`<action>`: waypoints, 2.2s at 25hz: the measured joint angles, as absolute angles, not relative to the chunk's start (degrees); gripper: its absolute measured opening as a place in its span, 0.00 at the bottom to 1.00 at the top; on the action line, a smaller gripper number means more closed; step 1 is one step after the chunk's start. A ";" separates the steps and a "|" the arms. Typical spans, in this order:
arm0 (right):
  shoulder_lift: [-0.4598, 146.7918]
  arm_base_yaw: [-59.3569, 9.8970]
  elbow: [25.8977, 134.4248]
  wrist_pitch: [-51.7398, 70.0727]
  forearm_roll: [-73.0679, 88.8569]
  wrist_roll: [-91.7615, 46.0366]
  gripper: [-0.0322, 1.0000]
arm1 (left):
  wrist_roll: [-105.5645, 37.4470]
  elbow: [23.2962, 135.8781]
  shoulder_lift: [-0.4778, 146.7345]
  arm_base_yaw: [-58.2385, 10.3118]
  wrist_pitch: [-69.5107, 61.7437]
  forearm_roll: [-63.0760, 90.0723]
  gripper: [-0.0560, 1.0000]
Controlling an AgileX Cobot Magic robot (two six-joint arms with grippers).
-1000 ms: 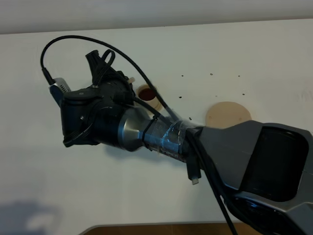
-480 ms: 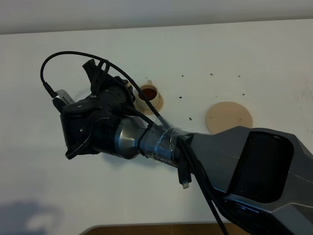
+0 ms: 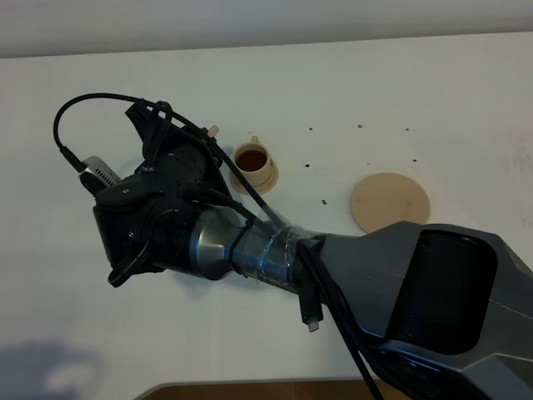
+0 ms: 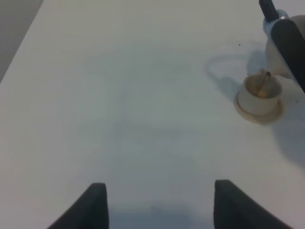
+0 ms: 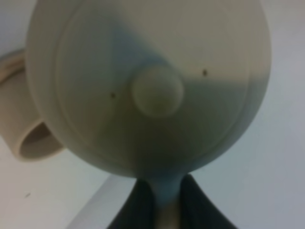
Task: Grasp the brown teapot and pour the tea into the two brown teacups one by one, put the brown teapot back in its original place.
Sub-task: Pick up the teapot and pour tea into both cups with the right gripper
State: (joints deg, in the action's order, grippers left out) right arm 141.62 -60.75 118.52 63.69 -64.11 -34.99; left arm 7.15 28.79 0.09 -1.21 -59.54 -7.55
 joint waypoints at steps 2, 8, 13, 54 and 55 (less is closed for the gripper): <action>141.62 -60.82 118.52 63.69 -64.78 -35.29 0.15 | 7.15 28.79 0.09 -1.21 -59.54 -7.55 0.52; 141.62 -60.82 118.52 63.69 -65.70 -36.42 0.15 | 7.15 28.79 0.09 -1.21 -59.54 -7.55 0.52; 141.62 -60.82 118.52 63.64 -66.61 -38.40 0.15 | 7.15 28.79 0.09 -1.21 -59.54 -7.55 0.52; 141.62 -60.82 118.52 59.88 -71.26 -50.17 0.15 | 7.15 28.79 0.09 -1.21 -59.54 -7.55 0.52; 141.62 -60.82 118.52 59.88 -71.38 -50.26 0.15 | 7.15 28.79 0.09 -1.21 -59.54 -7.55 0.52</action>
State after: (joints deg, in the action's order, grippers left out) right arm 141.62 -60.82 118.52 59.88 -71.38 -50.26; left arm 7.15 28.79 0.09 -1.21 -59.54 -7.55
